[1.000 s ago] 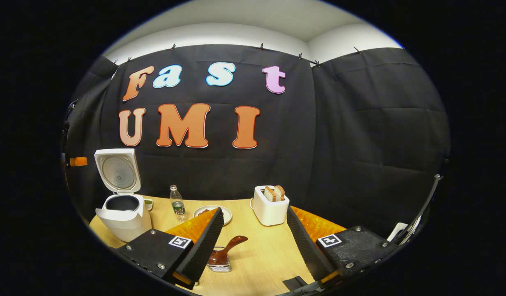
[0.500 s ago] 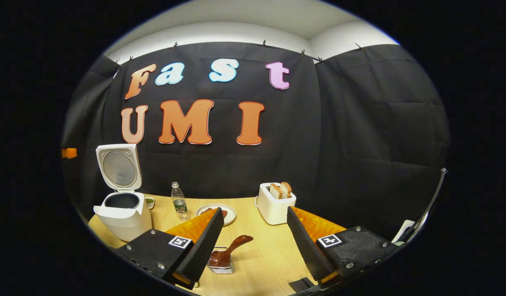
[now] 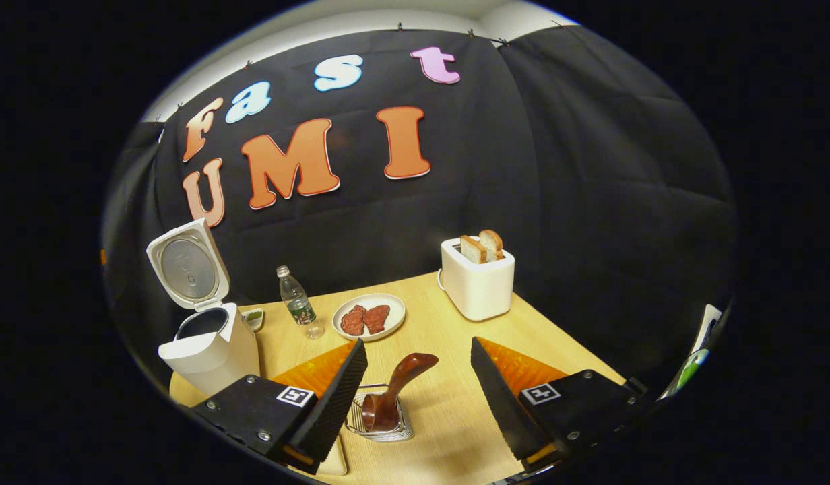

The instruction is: Close the left gripper, press the button to open the rice cooker; take a wooden spoon from the chopstick holder with the right hand, scoop a spoonful of rice and pour it into the rice cooker, then put the wooden spoon back into the chopstick holder.

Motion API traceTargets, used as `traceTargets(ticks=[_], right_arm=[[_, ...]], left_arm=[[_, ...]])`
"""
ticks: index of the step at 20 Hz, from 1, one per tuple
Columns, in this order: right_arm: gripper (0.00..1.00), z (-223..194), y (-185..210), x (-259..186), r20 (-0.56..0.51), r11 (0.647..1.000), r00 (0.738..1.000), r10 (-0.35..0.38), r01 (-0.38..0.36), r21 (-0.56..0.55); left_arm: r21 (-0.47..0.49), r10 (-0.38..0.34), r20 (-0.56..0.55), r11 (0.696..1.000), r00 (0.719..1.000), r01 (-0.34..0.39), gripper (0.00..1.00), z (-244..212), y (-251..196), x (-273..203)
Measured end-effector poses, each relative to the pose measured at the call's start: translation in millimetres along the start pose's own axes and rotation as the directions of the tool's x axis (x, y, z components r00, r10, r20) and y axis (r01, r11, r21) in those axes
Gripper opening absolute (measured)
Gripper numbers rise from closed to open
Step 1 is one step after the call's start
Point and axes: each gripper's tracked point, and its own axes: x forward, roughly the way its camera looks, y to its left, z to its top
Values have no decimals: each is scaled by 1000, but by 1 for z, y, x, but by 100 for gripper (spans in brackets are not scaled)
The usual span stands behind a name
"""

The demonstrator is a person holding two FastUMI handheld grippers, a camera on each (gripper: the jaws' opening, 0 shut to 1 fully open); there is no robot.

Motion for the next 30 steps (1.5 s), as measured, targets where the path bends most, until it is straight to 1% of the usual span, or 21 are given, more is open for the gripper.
traceTargets(ticks=[1, 4, 5, 6, 7, 9, 10, 14, 15, 16, 18, 19, 20, 21, 23, 24, 26, 30], right_arm=[[96, -7, -3, 7, -19, 1000, 1000, 0, 1, 15], [93, -25, -8, 24, -64, 997, 998, 14, -9, 78], [91, -30, -6, 29, -77, 994, 997, 26, -18, 104], [90, -34, -4, 35, -87, 991, 996, 36, -25, 129], [85, -38, -1, 40, -96, 988, 994, 49, -34, 150], [76, -42, 4, 47, -110, 980, 991, 80, -58, 191], [74, -45, 7, 51, -119, 977, 988, 94, -68, 204], [43, -49, 19, 61, -137, 968, 984, 114, -79, 240], [41, -48, 20, 64, -146, 963, 983, 113, -72, 259], [39, -49, 22, 64, -161, 954, 980, 119, -68, 292], [30, -51, 28, 63, -187, 918, 972, 143, -59, 393], [23, -54, 28, 64, -184, 907, 973, 142, -53, 417], [22, -54, 28, 65, -168, 897, 975, 146, -59, 438], [18, -54, 28, 67, -153, 893, 978, 140, -58, 446], [13, -53, 26, 64, -145, 891, 979, 140, -60, 450], [12, -51, 26, 62, -141, 894, 981, 133, -57, 445], [8, -45, 29, 57, -120, 910, 986, 114, -55, 411], [7, -7, 43, 36, -28, 947, 995, 101, -87, 309]], left_arm=[[5, 11, 8, 1000, 1000, -11, 100, 0, 3, -3], [22, 45, 2, 999, 999, -45, 100, -5, 14, -13], [26, 59, -6, 998, 998, -58, 97, -7, 17, -15], [28, 73, -12, 997, 997, -73, 98, -9, 20, -15], [28, 91, -16, 995, 996, -91, 100, -10, 24, -16], [19, 120, -17, 993, 993, -119, 100, -10, 31, -19], [11, 126, -17, 992, 992, -125, 100, -10, 32, -20], [22, 150, -21, 988, 988, -150, 100, -10, 38, -22], [22, 151, -19, 988, 988, -151, 100, -9, 37, -22], [19, 148, -18, 989, 989, -148, 100, -10, 34, -21], [17, 144, -18, 989, 989, -144, 100, -11, 32, -22], [19, 144, -16, 989, 989, -144, 100, -11, 32, -21], [23, 142, -15, 990, 990, -142, 100, -11, 32, -20], [29, 141, -16, 990, 990, -141, 100, -10, 32, -20], [40, 138, -17, 990, 990, -138, 100, -8, 33, -20], [39, 136, -16, 990, 991, -135, 100, -7, 33, -19], [31, 125, -16, 992, 992, -125, 100, -5, 30, -18], [32, 91, -4, 995, 996, -91, 100, 1, 24, -18]])
